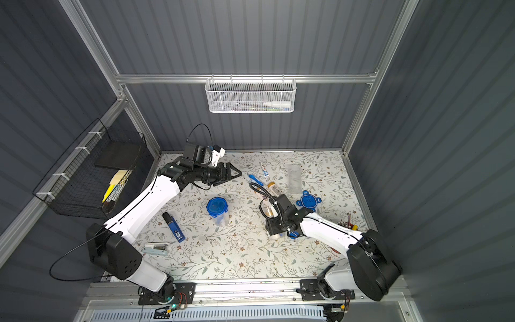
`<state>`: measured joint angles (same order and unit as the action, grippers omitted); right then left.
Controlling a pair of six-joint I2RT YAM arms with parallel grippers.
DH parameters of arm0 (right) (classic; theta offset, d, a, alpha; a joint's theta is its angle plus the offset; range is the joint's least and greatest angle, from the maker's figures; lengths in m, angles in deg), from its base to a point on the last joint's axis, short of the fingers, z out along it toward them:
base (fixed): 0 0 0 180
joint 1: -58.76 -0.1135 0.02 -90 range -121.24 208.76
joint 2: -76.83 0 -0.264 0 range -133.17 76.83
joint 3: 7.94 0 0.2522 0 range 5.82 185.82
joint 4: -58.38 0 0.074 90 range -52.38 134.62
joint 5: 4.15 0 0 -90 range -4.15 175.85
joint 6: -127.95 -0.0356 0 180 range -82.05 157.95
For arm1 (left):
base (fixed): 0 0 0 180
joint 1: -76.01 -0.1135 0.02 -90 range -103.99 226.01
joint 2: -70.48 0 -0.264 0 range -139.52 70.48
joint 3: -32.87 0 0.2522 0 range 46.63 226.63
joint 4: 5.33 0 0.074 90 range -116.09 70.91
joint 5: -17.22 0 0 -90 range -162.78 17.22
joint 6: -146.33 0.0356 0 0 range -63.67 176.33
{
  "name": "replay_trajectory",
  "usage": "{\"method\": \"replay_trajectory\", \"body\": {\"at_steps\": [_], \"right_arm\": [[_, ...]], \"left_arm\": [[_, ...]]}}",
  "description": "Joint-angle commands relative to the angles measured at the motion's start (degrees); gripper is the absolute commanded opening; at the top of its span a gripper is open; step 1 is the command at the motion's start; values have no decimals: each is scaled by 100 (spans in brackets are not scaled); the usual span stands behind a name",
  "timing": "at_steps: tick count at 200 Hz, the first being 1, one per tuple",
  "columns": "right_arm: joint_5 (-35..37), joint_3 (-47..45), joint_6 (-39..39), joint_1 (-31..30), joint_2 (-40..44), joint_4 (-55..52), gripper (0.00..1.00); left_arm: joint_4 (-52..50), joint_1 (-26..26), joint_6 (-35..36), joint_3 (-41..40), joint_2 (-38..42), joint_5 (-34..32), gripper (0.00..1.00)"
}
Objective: Take out toiletry kits
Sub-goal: 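Pour the toiletry kits out of the container.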
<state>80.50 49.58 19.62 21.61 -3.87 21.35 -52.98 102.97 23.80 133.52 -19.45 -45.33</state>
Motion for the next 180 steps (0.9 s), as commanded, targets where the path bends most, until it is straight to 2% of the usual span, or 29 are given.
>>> {"method": "replay_trajectory", "body": {"at_steps": [1,31,59,118,140,180], "right_arm": [[-132,510,-144,-84,-415,-239,75],[-136,743,-220,-182,-1010,-295,83],[87,598,-376,-285,-912,62,99],[553,20,-535,-398,396,-36,99],[668,-214,-653,-433,697,-239,99],[549,-696,-817,-560,956,22,99]], "left_arm": [[-336,-24,151,48,-23,-368,77],[-338,-22,177,28,40,-455,78],[-378,-20,249,43,27,-467,79],[-277,-24,263,48,-51,-414,84],[-246,-20,265,51,-33,-434,85],[-140,-23,215,17,10,-433,86]]}}
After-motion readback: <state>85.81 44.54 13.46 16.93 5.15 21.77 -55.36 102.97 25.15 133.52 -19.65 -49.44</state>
